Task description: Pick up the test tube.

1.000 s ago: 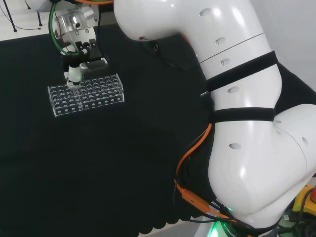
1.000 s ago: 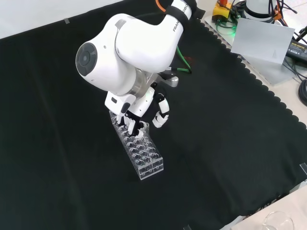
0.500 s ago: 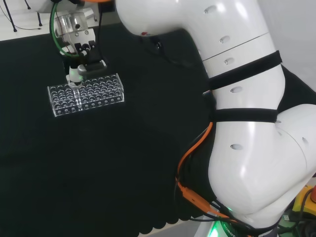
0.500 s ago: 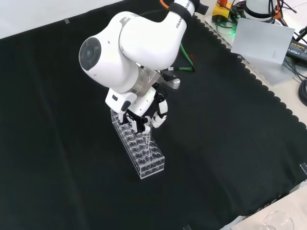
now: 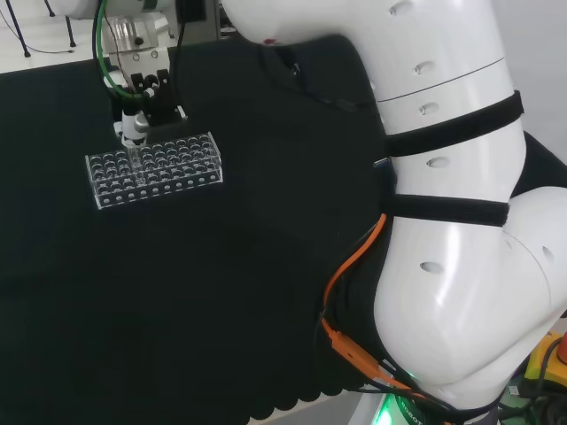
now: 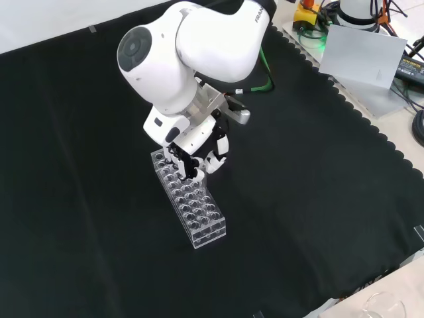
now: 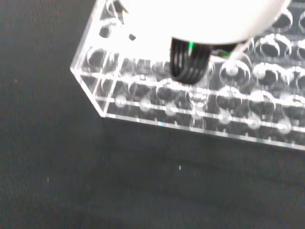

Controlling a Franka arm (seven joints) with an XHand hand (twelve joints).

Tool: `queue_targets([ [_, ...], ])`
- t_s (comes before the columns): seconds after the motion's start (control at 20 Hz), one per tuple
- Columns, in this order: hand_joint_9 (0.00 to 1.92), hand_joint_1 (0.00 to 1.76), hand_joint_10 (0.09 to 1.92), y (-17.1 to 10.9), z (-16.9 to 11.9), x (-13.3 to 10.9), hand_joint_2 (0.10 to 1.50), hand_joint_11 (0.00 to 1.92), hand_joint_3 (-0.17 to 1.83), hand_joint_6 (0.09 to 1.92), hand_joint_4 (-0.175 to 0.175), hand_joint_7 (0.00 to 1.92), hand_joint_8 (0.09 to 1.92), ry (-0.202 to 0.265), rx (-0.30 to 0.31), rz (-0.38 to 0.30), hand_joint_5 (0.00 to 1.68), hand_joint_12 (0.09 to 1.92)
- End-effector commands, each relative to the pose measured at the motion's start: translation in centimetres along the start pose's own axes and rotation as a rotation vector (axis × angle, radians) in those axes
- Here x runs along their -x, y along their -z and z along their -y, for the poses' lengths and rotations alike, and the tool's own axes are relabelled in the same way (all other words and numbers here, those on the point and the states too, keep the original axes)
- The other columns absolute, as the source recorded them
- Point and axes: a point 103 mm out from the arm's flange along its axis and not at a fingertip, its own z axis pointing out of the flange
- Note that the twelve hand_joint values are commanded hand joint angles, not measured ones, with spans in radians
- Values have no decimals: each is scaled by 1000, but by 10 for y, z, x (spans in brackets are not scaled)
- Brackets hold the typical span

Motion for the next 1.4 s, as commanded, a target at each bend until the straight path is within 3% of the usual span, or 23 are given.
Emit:
queue_targets([
  [0.05, 1287, 1440, 638, 6, -3, -2, 551, 1080, 782, 533, -175, 1415, 743, 15, 20, 21, 1285, 1218],
  [0.35, 1307, 1440, 602, 16, 1, -3, 592, 1099, 697, 344, -175, 1423, 717, 32, 65, 21, 1321, 1219],
  [1.1, 1318, 1442, 593, 57, 19, 11, 580, 1107, 709, 270, -175, 1433, 704, 44, 139, 24, 1357, 1224],
  [1.4, 1319, 1442, 595, 79, 37, 16, 578, 1107, 713, 259, -175, 1433, 706, 63, 170, -9, 1363, 1226],
])
